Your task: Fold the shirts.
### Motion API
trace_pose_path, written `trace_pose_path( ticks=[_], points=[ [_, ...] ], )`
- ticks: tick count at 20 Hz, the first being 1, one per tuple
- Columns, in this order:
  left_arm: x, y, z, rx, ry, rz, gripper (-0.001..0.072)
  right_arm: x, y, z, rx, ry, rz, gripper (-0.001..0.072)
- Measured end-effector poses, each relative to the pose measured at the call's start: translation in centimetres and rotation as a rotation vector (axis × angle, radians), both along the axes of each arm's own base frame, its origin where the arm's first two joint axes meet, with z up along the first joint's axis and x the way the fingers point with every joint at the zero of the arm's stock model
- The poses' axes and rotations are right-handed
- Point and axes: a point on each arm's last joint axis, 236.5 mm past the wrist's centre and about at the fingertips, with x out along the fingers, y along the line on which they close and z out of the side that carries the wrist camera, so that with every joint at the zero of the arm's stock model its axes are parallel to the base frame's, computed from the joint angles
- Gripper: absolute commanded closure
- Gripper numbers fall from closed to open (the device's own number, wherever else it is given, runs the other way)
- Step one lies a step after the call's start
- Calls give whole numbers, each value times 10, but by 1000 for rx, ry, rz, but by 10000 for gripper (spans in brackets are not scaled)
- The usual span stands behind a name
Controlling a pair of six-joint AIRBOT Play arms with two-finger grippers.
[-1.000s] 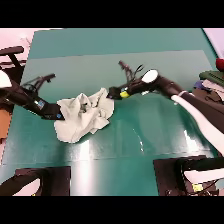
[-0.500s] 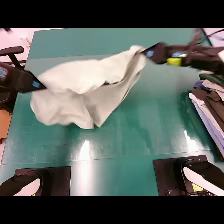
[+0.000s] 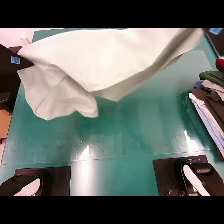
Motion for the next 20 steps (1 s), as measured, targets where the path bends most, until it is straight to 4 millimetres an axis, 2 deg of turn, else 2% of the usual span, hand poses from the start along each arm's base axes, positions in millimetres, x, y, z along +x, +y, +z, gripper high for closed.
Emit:
trace_pose_path(
  ticks=[3, 4, 6, 8, 10, 11, 14, 16, 18, 19, 20],
  points=[
    [-3, -4, -1, -12, 13, -21, 680, -6, -2, 3, -15, -18, -13, 696],
    [-2, -5, -5, -13, 30, -24, 680, -1, -3, -4, -27, 7, -11, 696],
    [2, -6, -29, -5, 106, -19, 680, 19, -4, -30, -48, 84, -5, 696],
    [7, -5, -69, 9, 223, -7, 680, 47, -6, -73, -60, 206, 0, 695],
    [13, -5, -126, 19, 371, 23, 680, 69, -6, -121, -54, 341, 15, 695],
    [15, -5, -155, 20, 429, 39, 680, 78, -5, -152, -50, 422, 22, 695],
    [22, -4, -238, 15, 524, 100, 680, 94, 4, -233, -39, 618, 48, 695],
    [31, 0, -278, 7, 518, 161, 680, 104, 9, -276, -44, 690, 40, 695],
    [44, 6, -306, 0, 475, 224, 678, 112, 14, -312, -52, 743, 24, 695],
    [51, 9, -312, -3, 449, 248, 498, 116, 16, -326, -55, 761, 16, 695],
    [57, 11, -317, -3, 424, 268, 187, 118, 18, -340, -59, 785, 15, 695]
  ],
)
